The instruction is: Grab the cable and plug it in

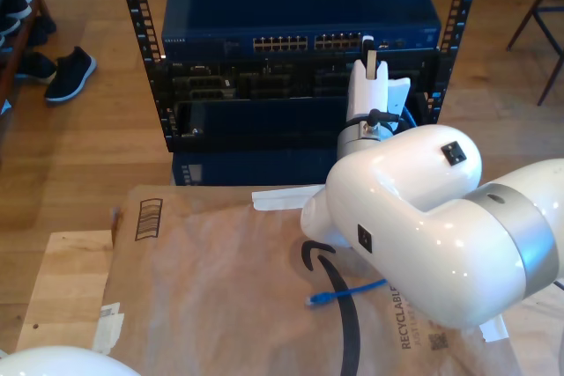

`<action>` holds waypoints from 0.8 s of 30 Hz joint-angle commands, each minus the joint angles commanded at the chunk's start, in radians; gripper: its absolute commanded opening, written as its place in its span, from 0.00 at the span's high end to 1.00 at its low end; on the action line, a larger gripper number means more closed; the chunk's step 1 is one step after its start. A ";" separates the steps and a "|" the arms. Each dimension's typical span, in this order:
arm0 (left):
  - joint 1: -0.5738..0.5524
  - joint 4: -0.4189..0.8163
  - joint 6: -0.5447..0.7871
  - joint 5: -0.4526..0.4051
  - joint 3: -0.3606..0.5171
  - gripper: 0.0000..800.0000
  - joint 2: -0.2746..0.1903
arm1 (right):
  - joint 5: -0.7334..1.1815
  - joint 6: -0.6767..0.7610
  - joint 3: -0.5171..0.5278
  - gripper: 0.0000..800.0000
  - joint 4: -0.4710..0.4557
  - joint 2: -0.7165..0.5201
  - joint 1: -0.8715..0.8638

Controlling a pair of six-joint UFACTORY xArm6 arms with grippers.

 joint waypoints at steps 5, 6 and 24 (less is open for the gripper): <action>0.000 0.000 0.002 0.000 0.000 0.00 0.000 | 0.000 0.000 0.005 1.00 0.000 0.000 0.000; 0.000 0.000 0.000 0.000 0.000 0.00 0.000 | 0.000 0.002 0.003 1.00 0.000 0.000 0.000; 0.000 0.000 0.000 0.000 0.000 0.00 0.000 | 0.258 -0.003 0.637 0.48 -0.037 -0.503 0.028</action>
